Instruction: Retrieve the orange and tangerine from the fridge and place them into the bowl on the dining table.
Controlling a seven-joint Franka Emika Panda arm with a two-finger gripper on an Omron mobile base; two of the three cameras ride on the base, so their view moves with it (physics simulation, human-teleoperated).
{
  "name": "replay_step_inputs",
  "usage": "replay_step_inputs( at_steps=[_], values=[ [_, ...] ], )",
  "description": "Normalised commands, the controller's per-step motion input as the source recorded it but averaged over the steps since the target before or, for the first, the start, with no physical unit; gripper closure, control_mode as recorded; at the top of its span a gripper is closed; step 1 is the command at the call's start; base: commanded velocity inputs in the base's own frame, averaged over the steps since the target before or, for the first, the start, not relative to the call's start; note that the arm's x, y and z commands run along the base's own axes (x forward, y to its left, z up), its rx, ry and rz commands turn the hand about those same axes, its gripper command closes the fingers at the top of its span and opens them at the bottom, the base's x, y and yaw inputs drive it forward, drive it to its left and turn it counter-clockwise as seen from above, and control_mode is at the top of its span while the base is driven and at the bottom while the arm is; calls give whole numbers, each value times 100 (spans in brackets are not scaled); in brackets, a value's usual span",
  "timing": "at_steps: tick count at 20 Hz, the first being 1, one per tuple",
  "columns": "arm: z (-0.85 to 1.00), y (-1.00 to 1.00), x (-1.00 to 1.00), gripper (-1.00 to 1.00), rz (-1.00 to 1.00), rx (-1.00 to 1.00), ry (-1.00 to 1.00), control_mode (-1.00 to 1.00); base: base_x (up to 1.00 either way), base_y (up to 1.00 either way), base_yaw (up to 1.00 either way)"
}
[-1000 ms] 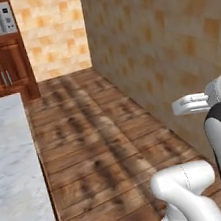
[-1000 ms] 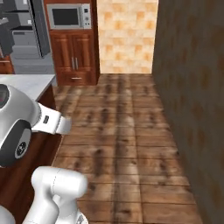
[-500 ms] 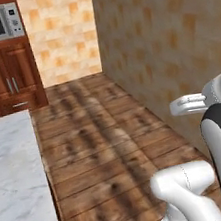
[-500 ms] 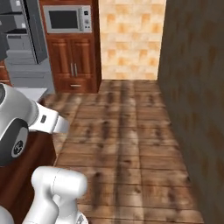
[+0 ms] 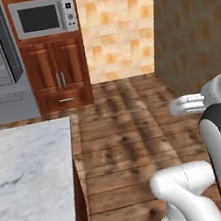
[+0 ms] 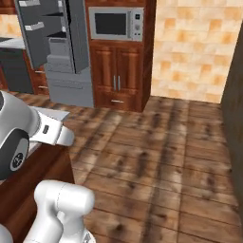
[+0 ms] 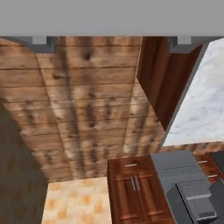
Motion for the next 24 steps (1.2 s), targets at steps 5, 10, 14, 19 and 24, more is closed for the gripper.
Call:
replay_step_inputs(
  at_steps=[5,10,14,19,24],
  values=[
    [0,0,0,-100,0,0,0,100,100,-40,27],
    [0,0,0,-100,0,0,0,100,100,-60,0],
    [0,0,0,-100,0,0,0,100,100,-20,12],
    [0,0,0,-100,0,0,0,100,100,0,44],
    [0,0,0,-100,0,0,0,100,100,-8,55]
  ],
)
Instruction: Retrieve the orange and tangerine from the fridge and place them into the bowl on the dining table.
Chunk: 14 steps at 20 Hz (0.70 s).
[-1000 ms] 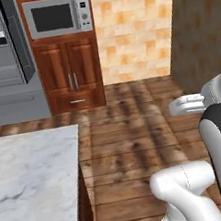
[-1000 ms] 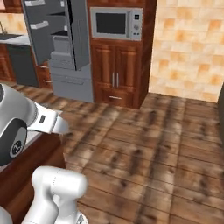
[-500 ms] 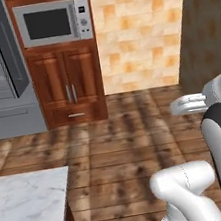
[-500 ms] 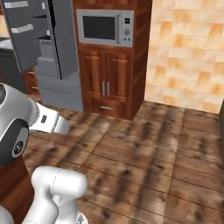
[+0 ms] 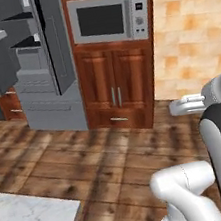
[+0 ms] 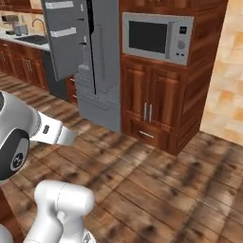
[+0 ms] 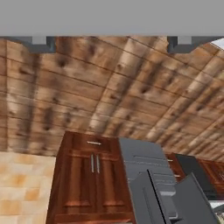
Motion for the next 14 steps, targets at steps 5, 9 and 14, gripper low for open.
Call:
replay_step_inputs(
  at_steps=[5,9,14],
  values=[
    [0,0,0,-100,0,0,0,100,100,0,66],
    [0,0,0,-100,0,0,0,100,100,0,68],
    [0,0,0,-100,0,0,0,100,100,0,63]
  ],
)
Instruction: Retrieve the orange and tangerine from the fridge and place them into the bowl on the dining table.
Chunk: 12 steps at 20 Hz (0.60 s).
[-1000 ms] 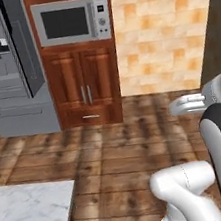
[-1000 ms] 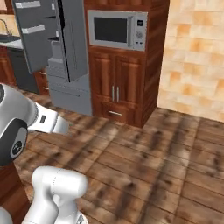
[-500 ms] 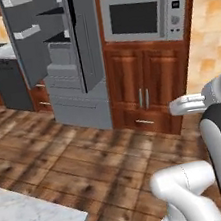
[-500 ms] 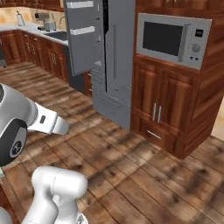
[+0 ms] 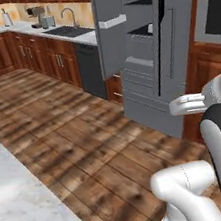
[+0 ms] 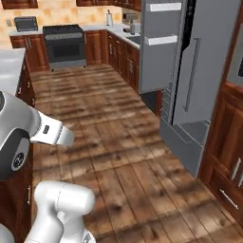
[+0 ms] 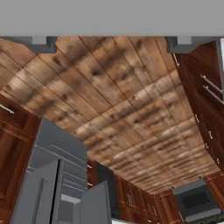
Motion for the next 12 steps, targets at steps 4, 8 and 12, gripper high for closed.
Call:
replay_step_inputs(
  at_steps=[4,8,12],
  values=[
    [0,0,0,-100,0,0,0,100,100,0,56],
    [0,0,0,-100,0,0,0,100,100,0,37],
    [0,0,0,-100,0,0,0,100,100,-8,-6]
  ],
)
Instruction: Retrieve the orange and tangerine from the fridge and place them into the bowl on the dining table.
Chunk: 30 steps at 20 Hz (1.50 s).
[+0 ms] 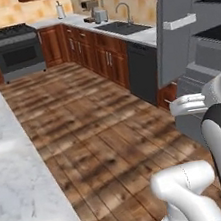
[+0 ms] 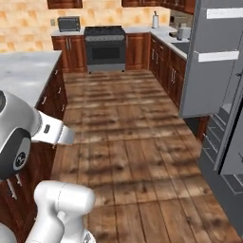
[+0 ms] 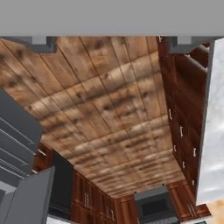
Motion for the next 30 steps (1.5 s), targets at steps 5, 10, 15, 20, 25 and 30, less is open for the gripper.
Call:
replay_step_inputs(
  at_steps=[5,10,15,20,25,30],
  values=[
    [0,0,0,-100,0,0,0,100,86,-21,-37],
    [0,0,0,-100,0,0,0,100,85,-11,-41],
    [0,0,0,-100,0,0,0,100,88,-5,-41],
    [0,0,0,-100,0,0,0,100,76,-2,-46],
    [0,0,0,-100,0,0,0,100,73,0,-53],
    [0,0,0,-100,0,0,0,100,67,3,-57]
  ],
)
